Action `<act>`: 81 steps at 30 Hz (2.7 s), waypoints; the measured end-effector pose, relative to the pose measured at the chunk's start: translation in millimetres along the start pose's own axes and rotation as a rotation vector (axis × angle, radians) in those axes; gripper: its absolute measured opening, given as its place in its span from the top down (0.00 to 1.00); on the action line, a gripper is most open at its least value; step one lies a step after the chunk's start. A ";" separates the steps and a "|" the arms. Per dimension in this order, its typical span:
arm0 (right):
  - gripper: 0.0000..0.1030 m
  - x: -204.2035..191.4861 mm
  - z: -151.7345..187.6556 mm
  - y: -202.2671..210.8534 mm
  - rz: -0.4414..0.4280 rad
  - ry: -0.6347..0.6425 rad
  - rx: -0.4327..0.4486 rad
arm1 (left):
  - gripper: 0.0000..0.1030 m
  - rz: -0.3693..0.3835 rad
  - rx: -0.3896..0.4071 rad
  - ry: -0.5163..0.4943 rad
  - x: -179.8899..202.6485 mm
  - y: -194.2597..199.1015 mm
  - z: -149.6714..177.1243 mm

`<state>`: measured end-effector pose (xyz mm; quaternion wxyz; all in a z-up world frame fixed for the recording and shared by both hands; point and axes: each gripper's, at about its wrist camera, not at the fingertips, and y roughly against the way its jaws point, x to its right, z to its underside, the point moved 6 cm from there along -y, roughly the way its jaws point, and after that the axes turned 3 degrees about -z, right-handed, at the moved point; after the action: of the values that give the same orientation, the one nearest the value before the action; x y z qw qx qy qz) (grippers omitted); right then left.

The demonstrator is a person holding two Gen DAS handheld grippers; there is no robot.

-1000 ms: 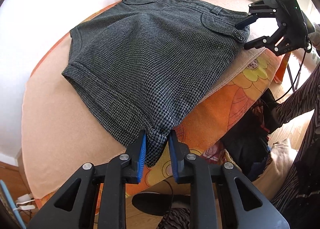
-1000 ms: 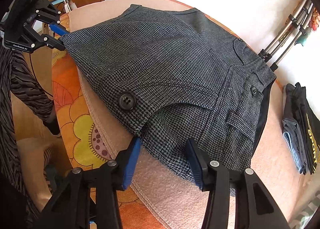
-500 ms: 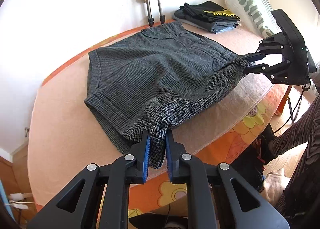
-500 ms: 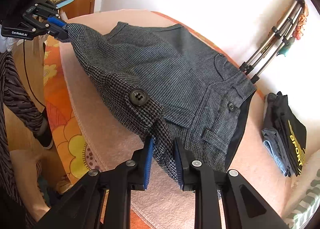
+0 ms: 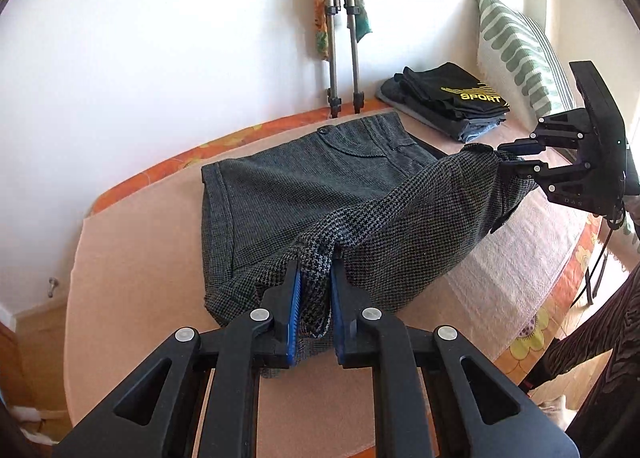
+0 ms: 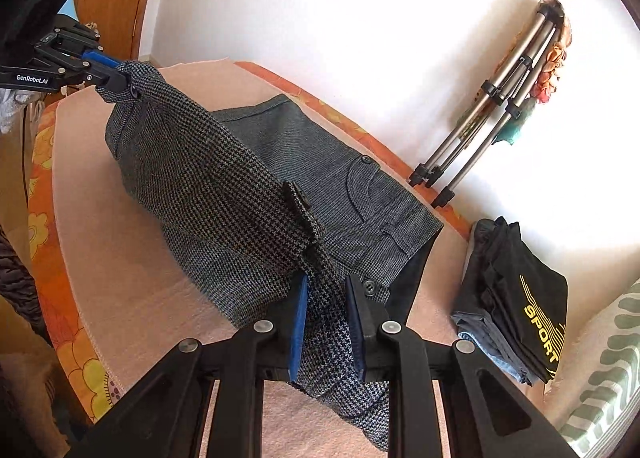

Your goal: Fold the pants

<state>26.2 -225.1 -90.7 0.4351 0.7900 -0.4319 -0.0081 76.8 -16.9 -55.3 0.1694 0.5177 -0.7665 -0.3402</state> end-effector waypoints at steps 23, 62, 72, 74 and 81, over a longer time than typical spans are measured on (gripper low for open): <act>0.87 90.0 -110.4 -122.6 0.071 0.059 -0.072 | 0.89 -0.022 -0.007 0.082 -97.9 -119.8 -105.8; 0.30 167.4 -74.0 -137.7 -0.090 -0.374 -0.038 | 0.63 -0.185 -0.115 0.220 -170.7 -200.5 -104.3; 0.30 76.3 -77.1 -97.7 -0.262 -0.348 -0.012 | 0.63 -0.074 -0.131 0.141 -147.4 -120.0 -49.0; 0.32 49.7 -77.7 -93.7 -0.309 -0.355 -0.022 | 0.63 -0.039 -0.155 0.163 -146.7 -111.6 -31.5; 0.42 -62.6 -84.7 -79.7 -0.478 -0.289 -0.059 | 0.62 0.107 -0.214 0.279 -144.8 -100.8 14.5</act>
<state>73.6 -104.5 -116.2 0.3776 0.8470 -0.2904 -0.2359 195.1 96.3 -122.4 0.3462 0.4975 -0.7213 -0.3353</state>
